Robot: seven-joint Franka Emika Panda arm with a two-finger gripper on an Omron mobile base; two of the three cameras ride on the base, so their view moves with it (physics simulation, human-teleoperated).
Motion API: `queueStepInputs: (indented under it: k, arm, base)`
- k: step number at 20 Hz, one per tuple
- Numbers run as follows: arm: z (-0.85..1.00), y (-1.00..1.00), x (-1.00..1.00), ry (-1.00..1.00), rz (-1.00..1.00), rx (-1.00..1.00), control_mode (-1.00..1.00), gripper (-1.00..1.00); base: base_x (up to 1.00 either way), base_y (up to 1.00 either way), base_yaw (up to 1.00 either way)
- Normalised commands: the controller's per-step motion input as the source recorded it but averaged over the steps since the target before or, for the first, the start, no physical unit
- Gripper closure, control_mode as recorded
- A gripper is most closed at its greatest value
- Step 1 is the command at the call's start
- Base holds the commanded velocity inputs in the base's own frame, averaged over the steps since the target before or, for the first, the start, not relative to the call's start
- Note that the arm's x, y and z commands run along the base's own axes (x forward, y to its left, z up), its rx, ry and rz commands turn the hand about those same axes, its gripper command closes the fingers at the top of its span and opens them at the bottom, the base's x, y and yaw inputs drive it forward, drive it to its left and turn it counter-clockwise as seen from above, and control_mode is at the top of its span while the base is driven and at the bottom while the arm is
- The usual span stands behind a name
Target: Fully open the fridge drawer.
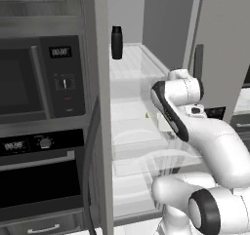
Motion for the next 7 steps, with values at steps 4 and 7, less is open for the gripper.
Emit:
queueStepInputs:
  k: [4, 7]
  arm:
    - [1.00, 0.00, -0.86, -0.35, -0.07, 0.08, -1.00, -1.00]
    - [1.00, -0.04, -0.86, -0.44, -0.03, 0.14, -1.00, -1.00]
  base:
    - [0.00, 0.00, 0.00]
    - [0.00, 0.00, 0.00]
